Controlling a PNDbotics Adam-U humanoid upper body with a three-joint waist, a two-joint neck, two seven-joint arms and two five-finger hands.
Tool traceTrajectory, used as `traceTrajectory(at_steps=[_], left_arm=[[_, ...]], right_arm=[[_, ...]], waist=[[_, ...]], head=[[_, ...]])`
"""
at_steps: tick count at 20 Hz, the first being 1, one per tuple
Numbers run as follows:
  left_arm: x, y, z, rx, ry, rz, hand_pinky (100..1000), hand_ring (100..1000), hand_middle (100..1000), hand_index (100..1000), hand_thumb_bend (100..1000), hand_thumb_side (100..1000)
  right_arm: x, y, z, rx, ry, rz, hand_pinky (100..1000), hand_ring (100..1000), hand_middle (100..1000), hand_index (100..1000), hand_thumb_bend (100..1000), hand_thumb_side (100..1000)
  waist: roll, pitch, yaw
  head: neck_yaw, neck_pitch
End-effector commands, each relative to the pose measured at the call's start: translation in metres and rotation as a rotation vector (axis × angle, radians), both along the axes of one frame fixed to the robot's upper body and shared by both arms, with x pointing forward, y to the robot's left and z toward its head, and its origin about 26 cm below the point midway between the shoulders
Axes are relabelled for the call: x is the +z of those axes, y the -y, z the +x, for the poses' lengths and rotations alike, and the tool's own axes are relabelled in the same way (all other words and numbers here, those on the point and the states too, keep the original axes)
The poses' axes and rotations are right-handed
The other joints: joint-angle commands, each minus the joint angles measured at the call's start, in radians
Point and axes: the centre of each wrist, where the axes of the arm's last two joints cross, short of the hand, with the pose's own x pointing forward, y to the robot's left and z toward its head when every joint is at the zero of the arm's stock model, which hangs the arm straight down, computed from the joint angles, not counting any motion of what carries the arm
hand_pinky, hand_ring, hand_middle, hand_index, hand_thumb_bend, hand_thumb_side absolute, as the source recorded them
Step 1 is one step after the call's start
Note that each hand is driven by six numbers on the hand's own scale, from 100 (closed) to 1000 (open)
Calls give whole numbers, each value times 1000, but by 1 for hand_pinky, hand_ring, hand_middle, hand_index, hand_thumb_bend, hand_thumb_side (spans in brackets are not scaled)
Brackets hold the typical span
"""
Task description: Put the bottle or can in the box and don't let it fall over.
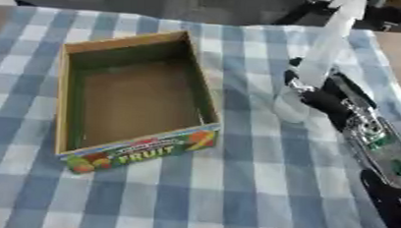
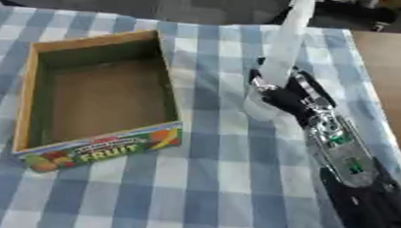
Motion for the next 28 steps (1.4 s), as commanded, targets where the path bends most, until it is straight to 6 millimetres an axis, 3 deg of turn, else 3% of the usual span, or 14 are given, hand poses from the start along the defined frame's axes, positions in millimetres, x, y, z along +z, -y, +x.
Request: traceTrajectory(at_steps=[1, 7, 12, 18, 28], left_arm=[[9, 0, -1, -6, 26, 17, 1000, 498, 587, 767, 690, 414], [9, -1, -2, -4, 26, 20, 1000, 497, 587, 765, 685, 415], [9, -1, -2, -1, 25, 23, 1000, 497, 588, 765, 685, 416], [8, -1, -2, 0, 22, 24, 1000, 497, 589, 765, 683, 417], [8, -3, -3, 6, 17, 28, 1000, 497, 589, 765, 684, 418]], right_arm=[[-3, -2, 0, 12, -5, 0, 855, 974, 989, 744, 100, 359], [2, -2, -3, -24, 11, 50, 854, 968, 977, 584, 100, 368], [9, -4, -6, -64, 18, 84, 852, 965, 966, 457, 100, 443], [21, -8, -11, -61, 38, 99, 854, 967, 964, 373, 100, 371], [51, -10, -23, -34, 124, 52, 857, 966, 954, 335, 100, 299]], waist=[[3, -19, 1], [4, -24, 0], [5, -28, -1], [4, -37, -1], [-1, -64, -4]], head=[[3, -11], [5, -11], [4, -7], [4, -1], [4, 10]])
